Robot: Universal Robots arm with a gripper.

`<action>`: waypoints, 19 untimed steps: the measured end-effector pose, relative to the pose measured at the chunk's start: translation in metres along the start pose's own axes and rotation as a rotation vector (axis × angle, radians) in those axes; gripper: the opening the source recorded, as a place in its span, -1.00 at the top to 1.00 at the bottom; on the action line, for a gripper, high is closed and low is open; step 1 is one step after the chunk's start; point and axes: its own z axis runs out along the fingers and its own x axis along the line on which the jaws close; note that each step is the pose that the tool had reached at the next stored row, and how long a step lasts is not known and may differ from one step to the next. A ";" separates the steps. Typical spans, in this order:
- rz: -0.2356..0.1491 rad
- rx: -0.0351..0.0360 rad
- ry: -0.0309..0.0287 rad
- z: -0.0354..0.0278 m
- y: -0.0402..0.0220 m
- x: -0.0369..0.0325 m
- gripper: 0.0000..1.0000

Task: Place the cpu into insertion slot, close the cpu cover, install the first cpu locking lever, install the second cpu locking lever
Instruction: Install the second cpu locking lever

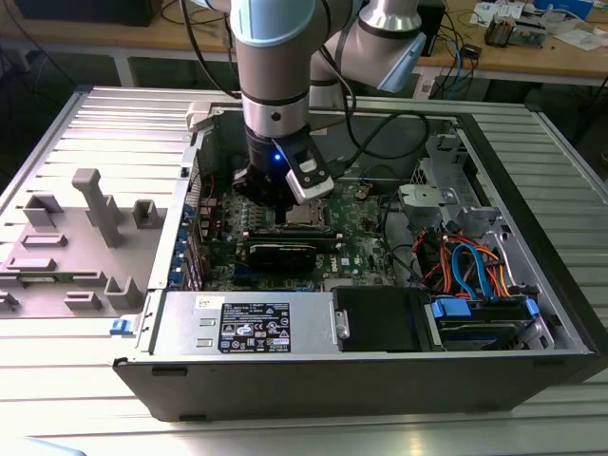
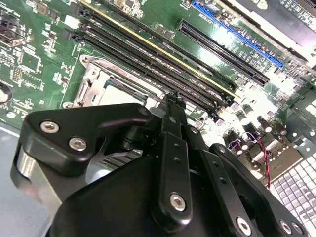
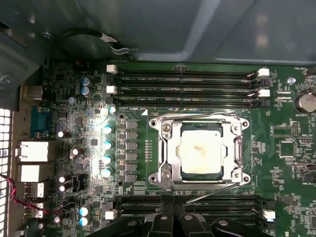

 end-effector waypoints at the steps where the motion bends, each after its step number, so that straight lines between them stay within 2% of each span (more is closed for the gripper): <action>1: 0.000 0.0001 0.0003 -0.0020 0.0001 -0.0009 0.79; 7: 0.000 0.0006 0.0009 -0.0058 0.0001 -0.0023 0.79; 11: 0.000 0.0041 0.0006 -0.0221 0.0008 -0.0042 0.79; 14: 0.000 0.0062 0.0006 -0.0274 0.0010 -0.0067 0.79; 17: 0.000 0.0065 0.0044 -0.0270 0.0009 -0.0157 0.79; 19: 0.000 0.0064 0.0049 -0.0266 0.0001 -0.0166 0.79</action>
